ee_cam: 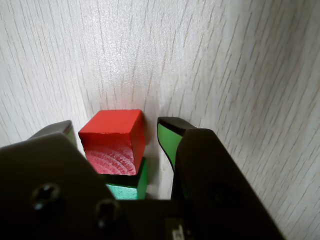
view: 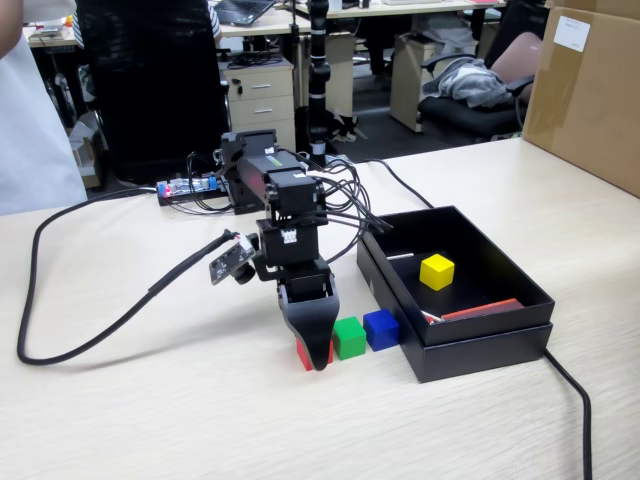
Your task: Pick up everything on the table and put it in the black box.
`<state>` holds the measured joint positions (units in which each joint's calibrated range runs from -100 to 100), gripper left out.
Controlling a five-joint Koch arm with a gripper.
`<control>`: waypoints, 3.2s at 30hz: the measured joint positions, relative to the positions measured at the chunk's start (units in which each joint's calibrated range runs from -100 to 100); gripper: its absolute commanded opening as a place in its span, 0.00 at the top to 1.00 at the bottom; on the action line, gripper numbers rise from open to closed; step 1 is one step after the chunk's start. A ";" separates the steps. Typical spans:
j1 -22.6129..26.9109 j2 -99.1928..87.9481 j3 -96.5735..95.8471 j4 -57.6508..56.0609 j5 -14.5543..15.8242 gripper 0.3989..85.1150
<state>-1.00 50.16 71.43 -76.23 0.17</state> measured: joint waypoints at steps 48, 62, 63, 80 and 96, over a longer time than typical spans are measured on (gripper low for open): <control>14.75 -6.34 -2.01 -2.48 6.30 0.59; 5.96 -37.28 -3.83 -3.48 3.91 0.49; 5.13 -36.89 -4.84 -3.48 3.57 0.49; 3.13 -7.51 -1.83 -3.41 2.30 0.46; 3.86 2.59 3.56 -2.86 2.39 0.91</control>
<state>2.86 52.75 74.99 -79.09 2.56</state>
